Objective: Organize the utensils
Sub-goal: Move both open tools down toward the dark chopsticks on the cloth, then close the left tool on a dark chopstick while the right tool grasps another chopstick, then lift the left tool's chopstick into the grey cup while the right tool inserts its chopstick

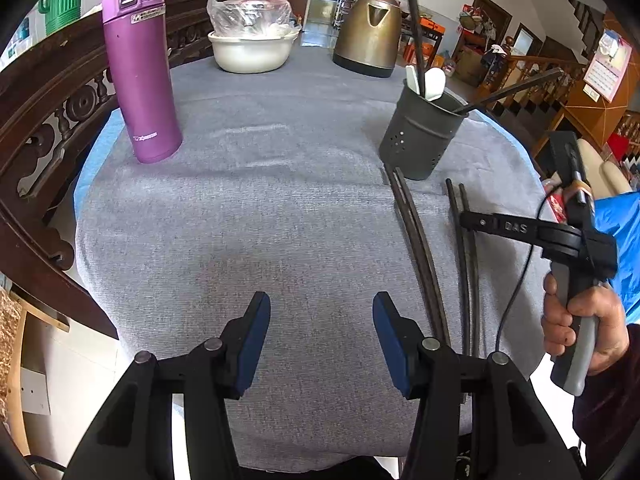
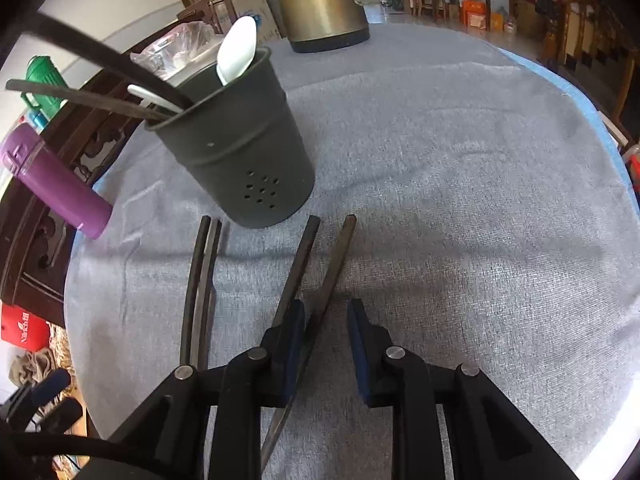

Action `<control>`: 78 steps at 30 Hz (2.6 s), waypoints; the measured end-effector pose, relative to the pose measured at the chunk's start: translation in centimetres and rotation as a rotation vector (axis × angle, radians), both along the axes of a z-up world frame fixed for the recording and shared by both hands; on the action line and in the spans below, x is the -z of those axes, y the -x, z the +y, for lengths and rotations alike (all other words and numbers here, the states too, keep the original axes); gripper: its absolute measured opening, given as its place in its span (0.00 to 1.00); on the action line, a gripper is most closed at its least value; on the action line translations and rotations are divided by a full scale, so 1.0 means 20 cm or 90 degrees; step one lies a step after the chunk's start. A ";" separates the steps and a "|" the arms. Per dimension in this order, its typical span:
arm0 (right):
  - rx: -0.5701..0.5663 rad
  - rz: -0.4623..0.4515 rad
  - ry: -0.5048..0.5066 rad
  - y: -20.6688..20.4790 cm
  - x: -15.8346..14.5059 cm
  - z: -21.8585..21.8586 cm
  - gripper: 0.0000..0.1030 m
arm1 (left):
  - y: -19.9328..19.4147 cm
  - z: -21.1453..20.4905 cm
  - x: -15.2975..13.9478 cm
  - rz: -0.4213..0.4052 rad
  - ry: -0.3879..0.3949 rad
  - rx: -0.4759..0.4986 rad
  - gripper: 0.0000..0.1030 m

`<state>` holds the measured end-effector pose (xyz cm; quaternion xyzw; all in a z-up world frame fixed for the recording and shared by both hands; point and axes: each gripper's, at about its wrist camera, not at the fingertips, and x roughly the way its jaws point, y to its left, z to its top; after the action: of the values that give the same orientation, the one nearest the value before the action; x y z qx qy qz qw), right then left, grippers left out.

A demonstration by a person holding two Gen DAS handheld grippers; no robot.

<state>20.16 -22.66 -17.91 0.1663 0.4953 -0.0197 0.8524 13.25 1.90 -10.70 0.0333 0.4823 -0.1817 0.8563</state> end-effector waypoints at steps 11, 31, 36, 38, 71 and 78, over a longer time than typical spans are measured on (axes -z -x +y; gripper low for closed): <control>0.009 0.022 -0.059 0.07 0.00 -0.07 0.21 | -0.15 -0.08 0.00 0.036 0.047 0.027 0.53; 0.057 0.050 -0.108 -0.03 0.00 -0.27 0.21 | -0.53 -0.51 0.15 0.121 0.003 0.107 0.52; 0.045 0.047 -0.096 -0.02 0.00 -0.26 0.21 | -0.57 -0.56 0.18 0.119 -0.022 0.105 0.52; 0.042 0.045 -0.095 -0.02 0.00 -0.24 0.21 | -0.60 -0.59 0.19 0.122 -0.029 0.100 0.52; 0.029 0.093 -0.049 -0.13 -0.04 -0.22 0.10 | -0.79 -0.59 0.18 0.166 -0.004 0.104 0.09; 0.034 0.038 -0.083 -0.02 -0.09 -0.26 0.07 | -0.77 -0.60 0.16 0.144 -0.001 0.120 0.08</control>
<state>20.61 -27.80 -16.08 0.2339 0.5163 -0.0151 0.8237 28.65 -10.04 -13.88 0.0584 0.5705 -0.2639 0.7755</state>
